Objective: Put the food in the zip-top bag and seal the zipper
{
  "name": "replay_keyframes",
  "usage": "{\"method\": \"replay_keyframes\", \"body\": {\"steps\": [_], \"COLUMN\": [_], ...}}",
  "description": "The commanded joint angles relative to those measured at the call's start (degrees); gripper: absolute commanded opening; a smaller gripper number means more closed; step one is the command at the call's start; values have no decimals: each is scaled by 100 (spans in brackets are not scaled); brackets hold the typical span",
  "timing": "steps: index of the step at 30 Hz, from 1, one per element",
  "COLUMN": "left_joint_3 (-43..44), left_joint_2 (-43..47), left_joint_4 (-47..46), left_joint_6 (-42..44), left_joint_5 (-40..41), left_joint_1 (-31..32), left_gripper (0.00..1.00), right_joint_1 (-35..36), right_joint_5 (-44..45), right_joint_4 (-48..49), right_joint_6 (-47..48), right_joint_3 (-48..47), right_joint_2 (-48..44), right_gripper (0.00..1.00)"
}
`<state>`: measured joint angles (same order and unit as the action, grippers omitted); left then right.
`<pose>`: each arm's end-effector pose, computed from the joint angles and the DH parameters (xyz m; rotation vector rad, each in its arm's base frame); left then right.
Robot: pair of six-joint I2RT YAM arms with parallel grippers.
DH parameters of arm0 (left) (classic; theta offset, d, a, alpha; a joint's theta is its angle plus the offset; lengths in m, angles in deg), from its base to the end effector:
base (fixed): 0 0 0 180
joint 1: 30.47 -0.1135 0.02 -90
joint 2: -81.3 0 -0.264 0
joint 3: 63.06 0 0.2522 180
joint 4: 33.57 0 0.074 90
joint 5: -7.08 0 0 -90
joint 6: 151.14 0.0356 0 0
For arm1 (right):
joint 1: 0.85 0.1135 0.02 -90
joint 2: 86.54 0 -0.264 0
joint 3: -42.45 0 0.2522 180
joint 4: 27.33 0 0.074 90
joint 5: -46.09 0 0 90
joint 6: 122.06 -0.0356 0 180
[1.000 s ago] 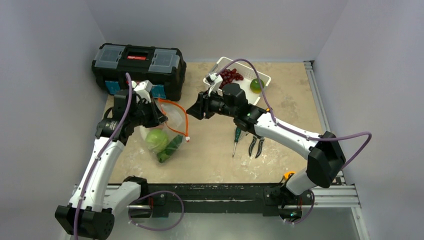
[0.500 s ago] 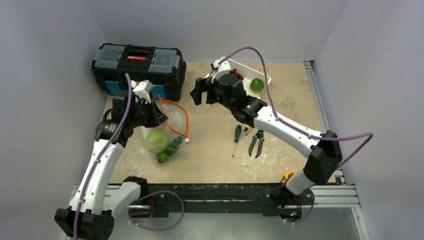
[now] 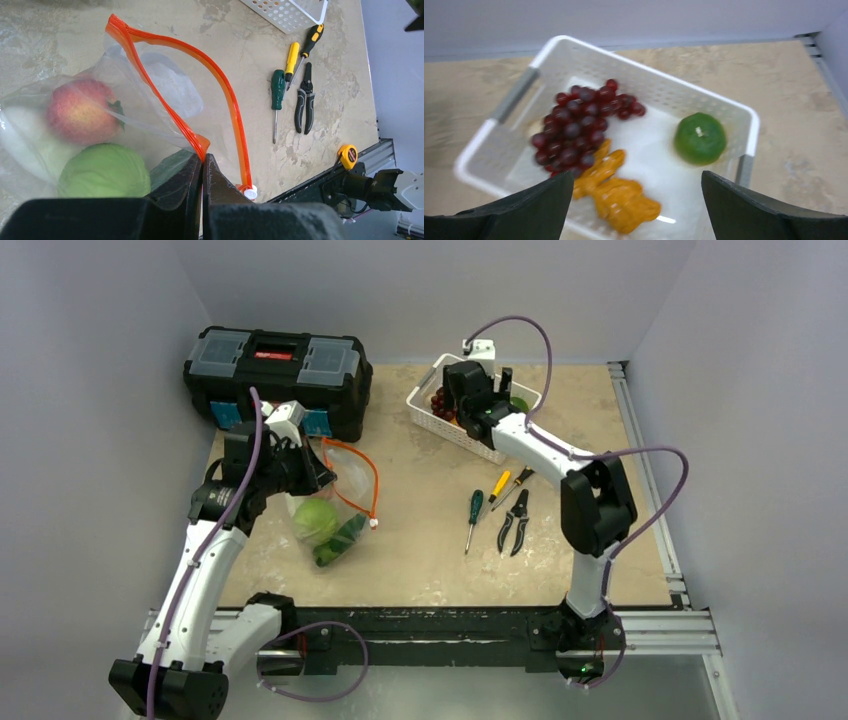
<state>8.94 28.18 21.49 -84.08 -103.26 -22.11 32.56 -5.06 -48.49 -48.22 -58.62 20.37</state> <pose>0.1831 -0.0394 0.3429 -0.0817 2.2422 -0.6919 0.3782 0.2227 0.2942 0.1204 1.9303 -0.1196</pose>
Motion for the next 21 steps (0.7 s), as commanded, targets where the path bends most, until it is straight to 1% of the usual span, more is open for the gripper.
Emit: {"method": "replay_keyframes", "body": {"steps": [1,7,13,21], "left_joint_3": [-5,-5,-13,-14], "left_joint_2": [92,33,8,-49], "left_joint_4": [-227,-248,-250,-271], "left_joint_6": [88,70,72,62], "left_joint_5": [-135,-252,-243,-277], "left_joint_1": [-18,-19,-18,-19], "left_gripper": [0,0,0,0], "right_joint_1": [-261,-459,-629,-889], "right_joint_5": [946,1520,1946,2070], "right_joint_4": [24,131,821,1085], "right_joint_6": [936,2111,3023,3218], "right_joint_3": [-626,-1426,-1661,-1726], "right_joint_2": [583,1750,2405,2826], "right_gripper": [99,99,99,99]}}
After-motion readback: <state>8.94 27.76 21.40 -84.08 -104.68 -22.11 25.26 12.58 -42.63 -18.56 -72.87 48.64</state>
